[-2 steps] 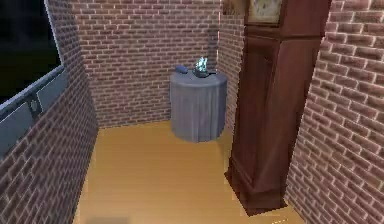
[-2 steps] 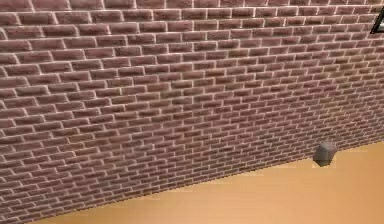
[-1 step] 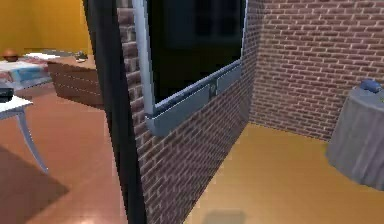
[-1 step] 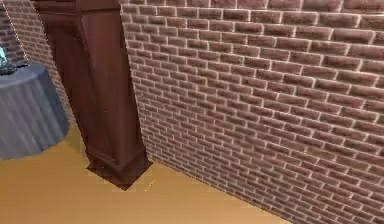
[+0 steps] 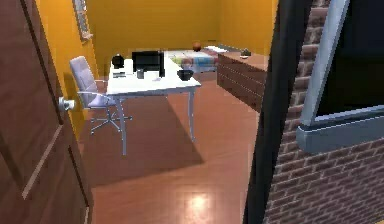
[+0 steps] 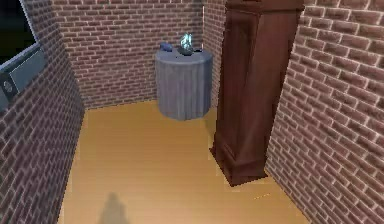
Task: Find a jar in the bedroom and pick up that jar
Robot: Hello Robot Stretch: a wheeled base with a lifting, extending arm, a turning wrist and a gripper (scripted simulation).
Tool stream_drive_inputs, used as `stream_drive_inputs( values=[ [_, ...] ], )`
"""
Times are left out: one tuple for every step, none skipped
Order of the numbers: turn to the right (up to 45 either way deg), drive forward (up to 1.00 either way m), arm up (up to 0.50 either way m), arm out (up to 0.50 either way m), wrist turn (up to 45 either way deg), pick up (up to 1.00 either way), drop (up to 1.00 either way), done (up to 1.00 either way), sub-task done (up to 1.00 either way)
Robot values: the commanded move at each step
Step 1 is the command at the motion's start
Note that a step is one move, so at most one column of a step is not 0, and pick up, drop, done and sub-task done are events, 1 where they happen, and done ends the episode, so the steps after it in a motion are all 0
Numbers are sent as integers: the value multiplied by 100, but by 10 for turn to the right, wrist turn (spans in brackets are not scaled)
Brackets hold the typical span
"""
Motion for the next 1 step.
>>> stream_drive_inputs(
  values=[
    [0,45,0,0,0,0,0,0,0]
  ],
)
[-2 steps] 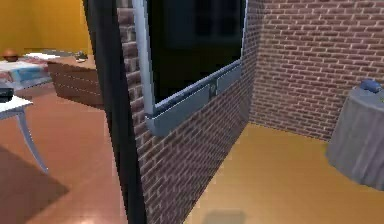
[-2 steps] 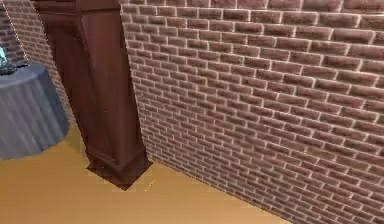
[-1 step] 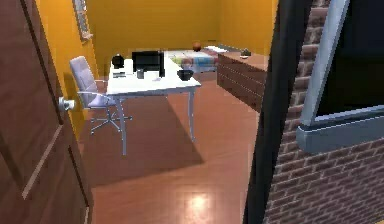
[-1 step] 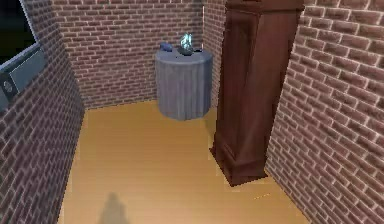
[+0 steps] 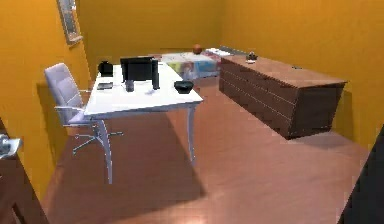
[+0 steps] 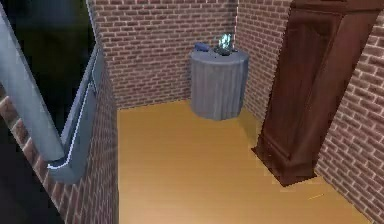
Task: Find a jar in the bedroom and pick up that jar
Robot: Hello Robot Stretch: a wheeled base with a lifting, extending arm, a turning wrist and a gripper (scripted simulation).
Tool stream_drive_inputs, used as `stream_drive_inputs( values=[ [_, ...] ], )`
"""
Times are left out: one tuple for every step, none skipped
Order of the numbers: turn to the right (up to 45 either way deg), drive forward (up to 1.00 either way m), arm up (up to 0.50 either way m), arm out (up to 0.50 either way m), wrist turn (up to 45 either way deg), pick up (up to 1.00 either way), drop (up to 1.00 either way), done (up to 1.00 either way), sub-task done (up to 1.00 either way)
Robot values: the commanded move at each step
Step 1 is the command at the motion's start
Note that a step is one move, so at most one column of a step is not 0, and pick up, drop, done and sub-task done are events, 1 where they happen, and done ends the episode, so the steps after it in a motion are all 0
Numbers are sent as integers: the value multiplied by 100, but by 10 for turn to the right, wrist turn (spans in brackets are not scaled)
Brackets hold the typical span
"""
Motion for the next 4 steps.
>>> stream_drive_inputs(
  values=[
    [0,45,0,0,0,0,0,0,0],
    [180,0,0,0,0,0,0,0,0],
    [0,100,0,0,0,0,0,0,0],
    [30,0,0,0,0,0,0,0,0]
  ],
)
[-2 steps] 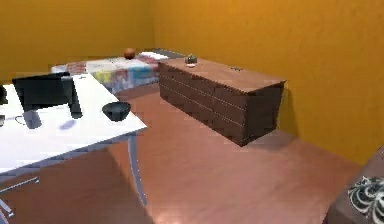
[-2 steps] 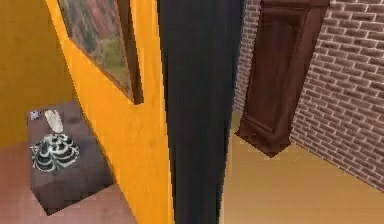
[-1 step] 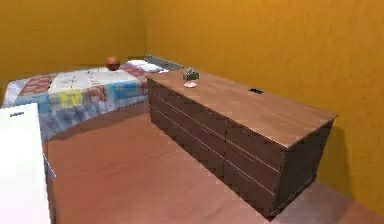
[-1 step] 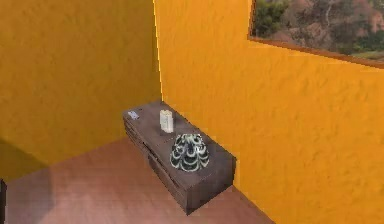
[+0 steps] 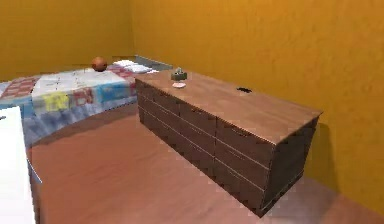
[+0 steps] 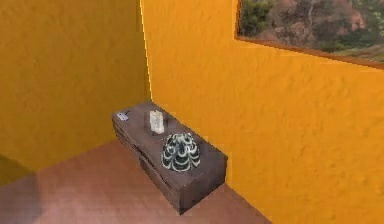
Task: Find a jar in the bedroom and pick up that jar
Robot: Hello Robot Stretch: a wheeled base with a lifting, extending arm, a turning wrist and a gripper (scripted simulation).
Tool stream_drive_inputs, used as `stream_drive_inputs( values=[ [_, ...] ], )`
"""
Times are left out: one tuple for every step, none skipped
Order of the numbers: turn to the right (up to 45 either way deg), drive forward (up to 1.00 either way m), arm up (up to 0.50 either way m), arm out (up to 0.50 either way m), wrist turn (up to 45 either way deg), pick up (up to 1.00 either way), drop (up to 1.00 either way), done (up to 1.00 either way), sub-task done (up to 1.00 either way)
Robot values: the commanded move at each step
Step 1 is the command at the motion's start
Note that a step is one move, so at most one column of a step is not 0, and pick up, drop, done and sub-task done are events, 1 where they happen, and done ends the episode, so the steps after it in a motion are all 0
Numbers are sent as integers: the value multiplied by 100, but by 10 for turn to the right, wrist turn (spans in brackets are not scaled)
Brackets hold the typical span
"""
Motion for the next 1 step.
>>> stream_drive_inputs(
  values=[
    [0,100,0,0,0,0,0,0,0]
  ],
)
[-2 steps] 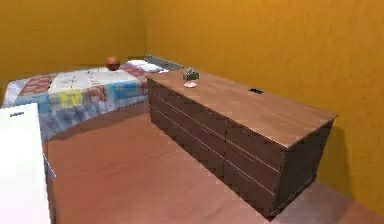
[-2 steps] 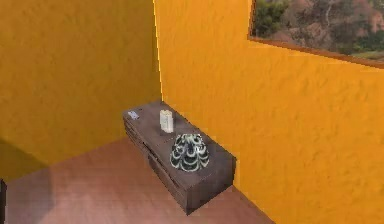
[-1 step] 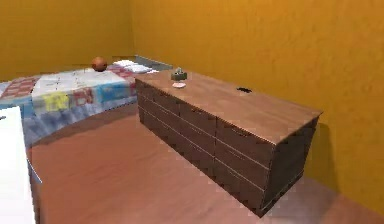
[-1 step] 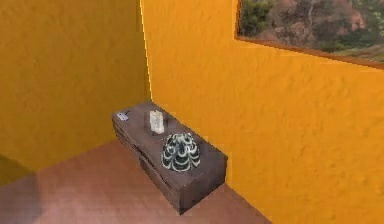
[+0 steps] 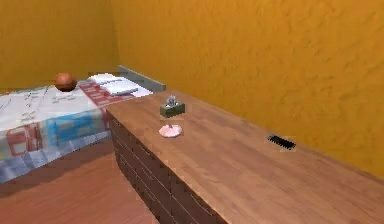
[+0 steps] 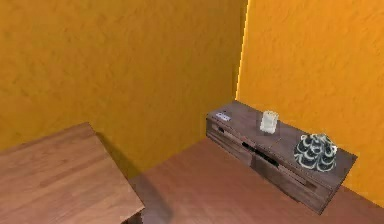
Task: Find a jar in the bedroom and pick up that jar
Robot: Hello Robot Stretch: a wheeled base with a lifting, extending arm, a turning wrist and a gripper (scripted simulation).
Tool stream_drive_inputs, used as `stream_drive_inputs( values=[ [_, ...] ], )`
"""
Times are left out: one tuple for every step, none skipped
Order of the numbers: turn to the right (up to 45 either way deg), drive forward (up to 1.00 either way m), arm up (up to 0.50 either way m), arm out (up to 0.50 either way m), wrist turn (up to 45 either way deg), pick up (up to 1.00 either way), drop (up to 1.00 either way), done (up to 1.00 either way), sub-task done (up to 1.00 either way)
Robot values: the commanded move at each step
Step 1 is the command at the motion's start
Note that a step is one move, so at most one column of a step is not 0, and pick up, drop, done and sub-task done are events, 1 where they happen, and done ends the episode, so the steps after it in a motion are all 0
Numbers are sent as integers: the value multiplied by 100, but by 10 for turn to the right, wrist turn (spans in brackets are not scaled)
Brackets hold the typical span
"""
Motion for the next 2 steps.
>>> stream_drive_inputs(
  values=[
    [60,0,0,0,0,0,0,0,0],
    [0,15,0,0,0,0,0,0,0]
  ],
)
